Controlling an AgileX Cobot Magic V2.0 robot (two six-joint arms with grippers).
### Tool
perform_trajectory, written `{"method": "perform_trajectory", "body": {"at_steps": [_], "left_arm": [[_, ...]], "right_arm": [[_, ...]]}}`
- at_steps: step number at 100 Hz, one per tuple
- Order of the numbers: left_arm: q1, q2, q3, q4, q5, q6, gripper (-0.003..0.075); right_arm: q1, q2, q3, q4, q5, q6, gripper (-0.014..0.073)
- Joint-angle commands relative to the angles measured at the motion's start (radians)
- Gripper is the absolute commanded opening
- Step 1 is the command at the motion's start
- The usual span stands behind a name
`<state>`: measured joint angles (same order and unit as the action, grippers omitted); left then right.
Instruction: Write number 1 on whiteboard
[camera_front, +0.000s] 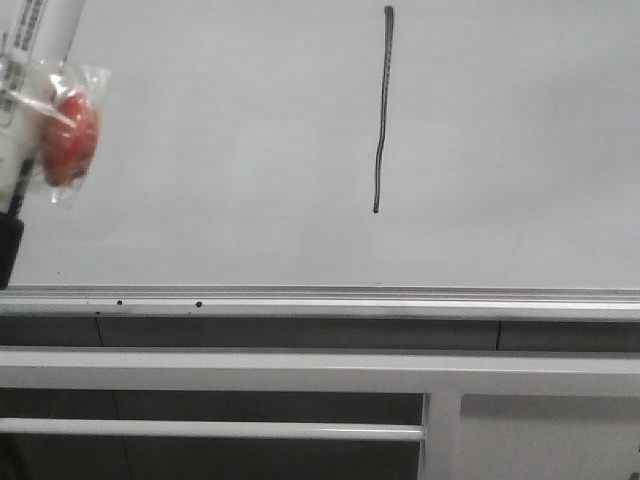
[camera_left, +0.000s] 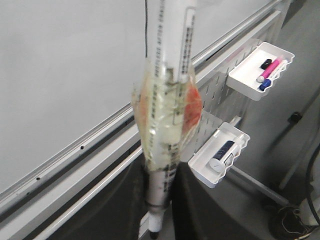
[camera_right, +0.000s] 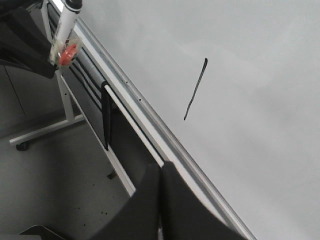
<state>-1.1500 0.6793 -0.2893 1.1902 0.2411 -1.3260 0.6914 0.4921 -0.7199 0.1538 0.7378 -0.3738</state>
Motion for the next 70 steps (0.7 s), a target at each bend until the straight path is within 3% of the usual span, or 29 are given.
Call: {"method": "perform_trajectory", "body": {"at_steps": [1,14,34,45,56,70], "left_arm": [[0.002,-0.009,0.001,0.194,0.019,-0.222,-0.002],[0.002,-0.007,0.021,0.435,0.096,-0.503,-0.002],[0.0,-0.005,0.045,0.461,0.172,-0.565,-0.002],[0.0,0.005,0.055,0.566,0.2,-0.69,-0.002],[0.0,0.027,0.072,0.655,0.262,-0.835,-0.002],[-0.005,0.072,0.074,0.655,0.269,-0.85,-0.002]], "right_arm": [[0.0,0.003,-0.006,0.002,-0.124,-0.014,-0.0063],[0.0,0.003,0.0,0.002,-0.158,-0.014,-0.0063],[0.0,0.003,0.002,-0.005,-0.214,-0.014,-0.0063],[0.0,0.003,0.028,-0.017,-0.254,-0.014,-0.0063],[0.0,0.001,0.082,-0.017,-0.352,-0.014,-0.0063],[0.0,-0.022,0.167,-0.017,-0.506,-0.014,-0.0063]]}}
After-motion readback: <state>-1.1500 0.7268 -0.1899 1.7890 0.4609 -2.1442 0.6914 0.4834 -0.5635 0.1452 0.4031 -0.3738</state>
